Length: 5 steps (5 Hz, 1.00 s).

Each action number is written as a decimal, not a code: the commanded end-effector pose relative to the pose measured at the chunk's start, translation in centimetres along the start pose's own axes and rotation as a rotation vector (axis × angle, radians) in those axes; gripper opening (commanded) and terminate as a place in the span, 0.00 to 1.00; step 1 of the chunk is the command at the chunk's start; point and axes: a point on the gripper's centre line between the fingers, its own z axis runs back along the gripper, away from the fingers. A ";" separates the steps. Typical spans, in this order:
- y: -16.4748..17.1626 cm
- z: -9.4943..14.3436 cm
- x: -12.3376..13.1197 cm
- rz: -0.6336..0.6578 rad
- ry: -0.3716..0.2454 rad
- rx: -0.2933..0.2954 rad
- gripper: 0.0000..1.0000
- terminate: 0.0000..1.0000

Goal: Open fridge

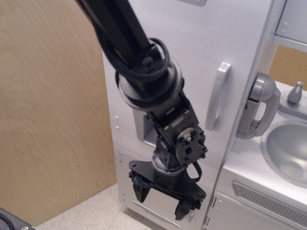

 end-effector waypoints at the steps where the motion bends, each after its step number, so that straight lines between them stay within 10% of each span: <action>1: 0.0 0.0 0.0 0.000 0.000 0.000 1.00 0.00; 5: -3.9 4.9 7.5 0.090 -0.224 0.005 1.00 0.00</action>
